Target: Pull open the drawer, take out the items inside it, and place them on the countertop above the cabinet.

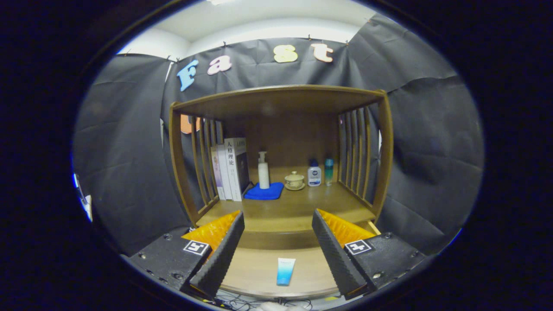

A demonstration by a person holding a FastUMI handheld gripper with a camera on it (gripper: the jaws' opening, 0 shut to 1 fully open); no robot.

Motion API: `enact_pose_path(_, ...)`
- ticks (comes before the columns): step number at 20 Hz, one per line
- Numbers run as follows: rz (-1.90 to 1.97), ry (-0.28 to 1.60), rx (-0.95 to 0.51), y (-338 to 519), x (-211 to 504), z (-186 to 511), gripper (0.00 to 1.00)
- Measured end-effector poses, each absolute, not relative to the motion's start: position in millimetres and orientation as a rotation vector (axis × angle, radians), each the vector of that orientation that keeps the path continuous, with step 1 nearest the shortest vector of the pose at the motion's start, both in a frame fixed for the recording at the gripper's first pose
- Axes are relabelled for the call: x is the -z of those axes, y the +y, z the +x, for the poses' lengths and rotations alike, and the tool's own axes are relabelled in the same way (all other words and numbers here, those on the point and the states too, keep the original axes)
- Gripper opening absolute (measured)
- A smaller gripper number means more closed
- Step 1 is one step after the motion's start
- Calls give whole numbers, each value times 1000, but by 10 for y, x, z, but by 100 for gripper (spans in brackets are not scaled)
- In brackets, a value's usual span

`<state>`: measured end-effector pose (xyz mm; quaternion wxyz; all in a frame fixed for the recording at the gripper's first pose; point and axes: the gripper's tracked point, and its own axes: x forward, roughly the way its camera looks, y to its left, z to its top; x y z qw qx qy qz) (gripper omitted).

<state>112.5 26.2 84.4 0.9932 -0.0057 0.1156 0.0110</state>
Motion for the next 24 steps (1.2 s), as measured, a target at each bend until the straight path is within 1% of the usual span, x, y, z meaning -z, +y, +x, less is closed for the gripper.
enact_pose_path(4,-27,407,-14,294,-522,1497,99)
enact_pose_path(9,-81,626,4,236,108,1709,99)
enact_pose_path(12,-70,759,38,172,492,1724,100)
enact_pose_path(17,29,1056,35,225,1120,1624,99)
enact_pose_path(21,-8,1162,60,166,1376,1586,96)
enact_pose_path(24,-7,1238,91,113,1541,1498,96)
